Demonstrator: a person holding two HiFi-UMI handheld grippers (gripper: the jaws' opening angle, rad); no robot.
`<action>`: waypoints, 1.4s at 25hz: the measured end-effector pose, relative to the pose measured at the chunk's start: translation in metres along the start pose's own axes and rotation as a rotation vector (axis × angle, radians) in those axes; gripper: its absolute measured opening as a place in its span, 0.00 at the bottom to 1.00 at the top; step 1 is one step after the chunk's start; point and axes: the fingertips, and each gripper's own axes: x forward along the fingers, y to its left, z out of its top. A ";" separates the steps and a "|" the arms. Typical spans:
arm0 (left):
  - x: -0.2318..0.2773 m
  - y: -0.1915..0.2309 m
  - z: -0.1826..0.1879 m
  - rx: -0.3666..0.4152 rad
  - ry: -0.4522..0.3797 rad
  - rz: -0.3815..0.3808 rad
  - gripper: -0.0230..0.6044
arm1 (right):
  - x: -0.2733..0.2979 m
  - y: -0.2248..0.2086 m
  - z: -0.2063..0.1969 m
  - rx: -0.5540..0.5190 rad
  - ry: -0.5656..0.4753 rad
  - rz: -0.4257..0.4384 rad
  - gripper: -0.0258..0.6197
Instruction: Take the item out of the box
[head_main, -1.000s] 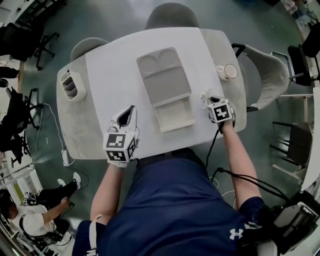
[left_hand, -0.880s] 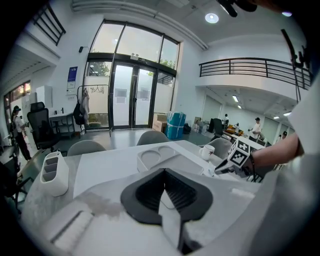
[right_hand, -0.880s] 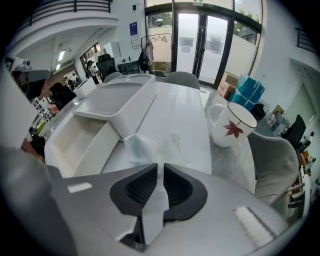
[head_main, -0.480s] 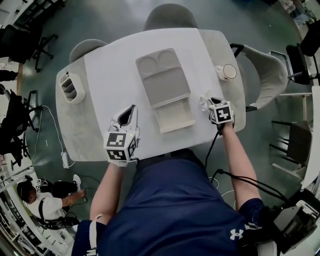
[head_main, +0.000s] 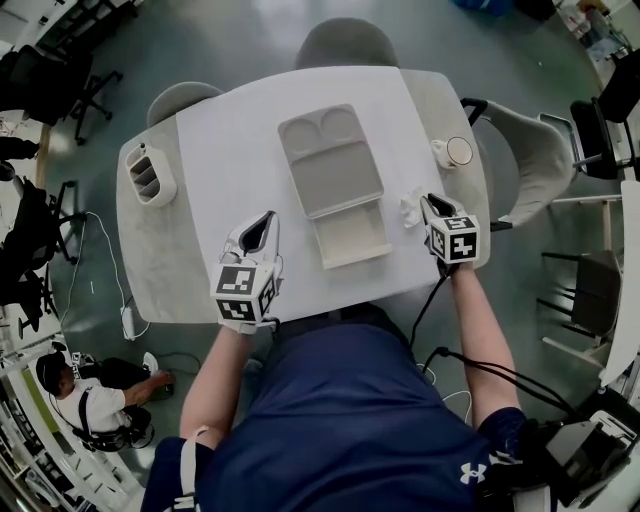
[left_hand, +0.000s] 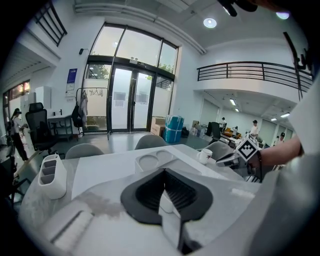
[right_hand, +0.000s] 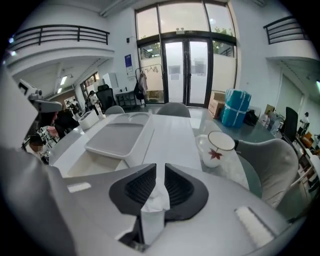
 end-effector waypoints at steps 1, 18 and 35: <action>-0.002 0.001 0.002 0.000 -0.008 0.004 0.04 | -0.006 0.002 0.009 -0.004 -0.029 0.003 0.13; -0.063 0.002 0.114 0.049 -0.288 0.036 0.04 | -0.152 0.109 0.194 -0.166 -0.573 0.126 0.04; -0.100 -0.031 0.175 0.113 -0.435 0.008 0.04 | -0.227 0.155 0.238 -0.148 -0.856 0.143 0.04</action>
